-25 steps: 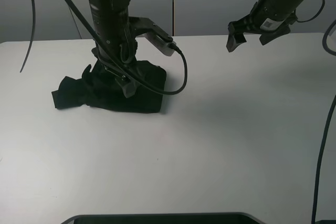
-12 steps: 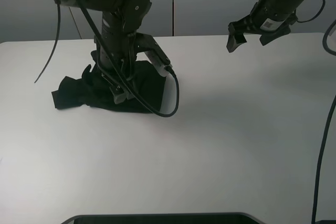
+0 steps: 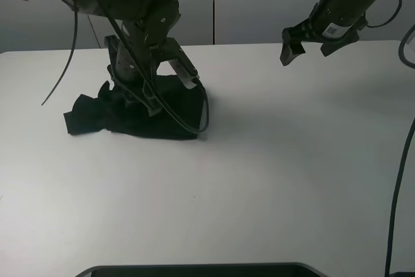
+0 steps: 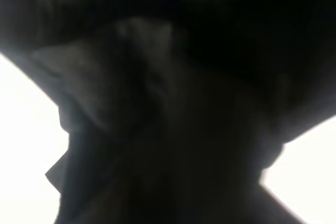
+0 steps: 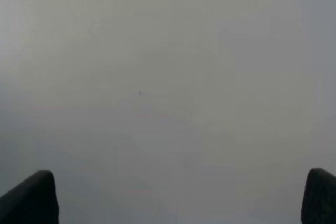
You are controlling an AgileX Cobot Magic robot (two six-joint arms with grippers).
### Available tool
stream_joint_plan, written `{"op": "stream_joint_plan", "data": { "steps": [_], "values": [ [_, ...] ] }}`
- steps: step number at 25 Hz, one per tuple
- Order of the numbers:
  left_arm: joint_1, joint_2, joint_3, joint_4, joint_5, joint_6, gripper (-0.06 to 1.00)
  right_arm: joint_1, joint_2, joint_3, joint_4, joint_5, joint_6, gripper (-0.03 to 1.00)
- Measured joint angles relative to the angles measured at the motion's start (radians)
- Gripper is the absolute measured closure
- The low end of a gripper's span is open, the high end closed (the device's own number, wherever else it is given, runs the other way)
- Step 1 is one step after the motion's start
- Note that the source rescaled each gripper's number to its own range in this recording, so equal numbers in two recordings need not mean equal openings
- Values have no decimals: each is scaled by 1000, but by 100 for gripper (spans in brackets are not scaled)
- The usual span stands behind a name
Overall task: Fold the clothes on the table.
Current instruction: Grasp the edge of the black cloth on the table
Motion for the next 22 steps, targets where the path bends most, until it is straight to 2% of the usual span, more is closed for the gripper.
{"op": "stream_joint_plan", "data": {
  "steps": [1,3,9,15,17,18,20,21,22],
  "values": [
    [16,0,0,1,5,-2,86,0,0,0,0,0,0,-3],
    [47,0,0,1,20,-6,93,0,0,0,0,0,-3,-3],
    [124,0,1,1,30,-38,94,0,0,0,0,0,-5,-3],
    [197,0,1,-30,30,-170,91,0,0,0,0,0,-15,-3],
    [230,0,2,-69,31,-180,78,0,0,0,0,0,-15,-3],
    [241,0,2,-91,33,-184,67,0,0,0,0,0,-15,-3],
    [264,0,2,-107,35,-187,38,0,0,0,0,0,-17,-3],
    [268,0,2,-108,35,-189,18,0,0,0,0,0,-19,-3],
    [268,0,2,-97,35,-189,4,0,0,0,0,0,-22,-3]
  ]
}}
